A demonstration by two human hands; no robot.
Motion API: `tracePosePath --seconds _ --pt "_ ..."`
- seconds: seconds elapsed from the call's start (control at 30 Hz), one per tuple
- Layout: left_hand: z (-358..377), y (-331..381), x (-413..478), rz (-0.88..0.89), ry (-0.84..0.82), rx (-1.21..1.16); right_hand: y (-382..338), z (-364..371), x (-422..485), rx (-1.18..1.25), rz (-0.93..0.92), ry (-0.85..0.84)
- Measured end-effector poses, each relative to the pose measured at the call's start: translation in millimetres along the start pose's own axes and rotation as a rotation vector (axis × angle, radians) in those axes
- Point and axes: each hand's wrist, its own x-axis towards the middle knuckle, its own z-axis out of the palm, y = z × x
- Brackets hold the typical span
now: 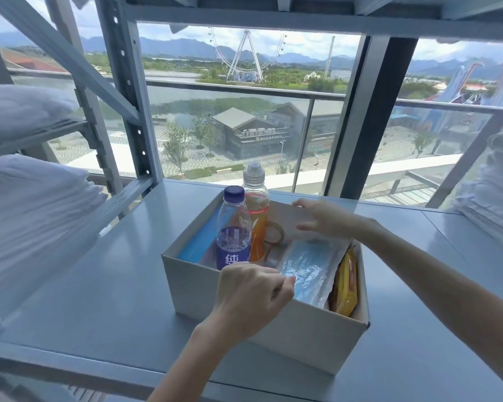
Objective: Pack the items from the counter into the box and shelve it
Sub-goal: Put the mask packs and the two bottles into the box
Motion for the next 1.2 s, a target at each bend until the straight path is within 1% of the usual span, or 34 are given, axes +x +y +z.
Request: tracePosePath --seconds 0.07,0.13,0.27,0.37,0.43,0.53,0.6,0.63,0.67,0.73,0.77,0.8,0.87,0.93,0.97,1.03,1.13,1.2 --pt "2.0 -4.6 1.7 0.034 -0.024 -0.028 1.9 3.7 1.1 -0.032 0.021 0.029" --pt "1.7 -12.9 1.0 0.051 -0.027 -0.059 -1.4 3.4 1.1 -0.124 0.034 0.04" --pt "-10.6 -49.0 -6.5 0.059 -0.047 -0.092 -15.9 0.2 -9.5 -0.304 0.05 -0.023" --pt "-23.1 -78.4 -13.3 0.04 -0.067 -0.125 -29.0 0.0 -28.4 -0.303 0.077 -0.071" --pt "-29.8 -93.8 -16.5 -0.006 -0.078 -0.181 -38.8 -0.7 -44.3 -0.264 0.084 -0.113" --pt "-37.6 -105.2 -20.7 -0.145 -0.054 -0.387 -52.1 1.1 -65.5 -0.235 0.078 -0.148" --pt "-41.4 -104.6 -22.4 -0.201 -0.057 -0.488 -56.3 2.5 -72.6 -0.227 0.091 -0.15" --pt "-43.5 -101.7 -23.0 -0.219 -0.054 -0.488 -57.0 2.0 -73.0 -0.221 0.102 -0.155" --pt "-45.4 -97.7 -23.8 -0.224 -0.024 -0.437 -57.0 1.1 -71.7 -0.209 0.114 -0.161" --pt "-49.4 -90.0 -26.5 -0.244 0.095 -0.209 -56.5 0.9 -64.3 -0.148 0.131 -0.163" --pt "-52.6 -85.2 -28.0 -0.286 0.143 -0.093 -56.6 2.1 -59.9 -0.108 0.134 -0.156" --pt "-56.0 -80.3 -29.8 -0.356 0.154 -0.006 -57.2 4.6 -55.9 -0.074 0.135 -0.148" --pt "-60.9 -71.1 -33.9 -0.551 0.07 0.082 -58.7 10.6 -51.3 -0.045 0.139 -0.141" --pt "-62.3 -64.3 -37.8 -0.749 -0.063 0.089 -58.1 15.7 -49.5 -0.056 0.153 -0.141" --pt "-62.3 -61.5 -39.6 -0.81 -0.111 0.086 -57.4 17.2 -49.5 -0.063 0.161 -0.138" --pt "-63.1 -56.4 -42.0 -0.894 -0.178 0.045 -57.1 19.2 -49.5 -0.069 0.178 -0.128" --pt "-63.9 -53.7 -39.5 -1.016 -0.277 -0.093 -60.1 17.1 -51.7 -0.065 0.196 -0.126" --pt "-65.5 -55.4 -35.3 -1.04 -0.361 -0.097 -63.2 13.6 -55.3 -0.062 0.211 -0.148"
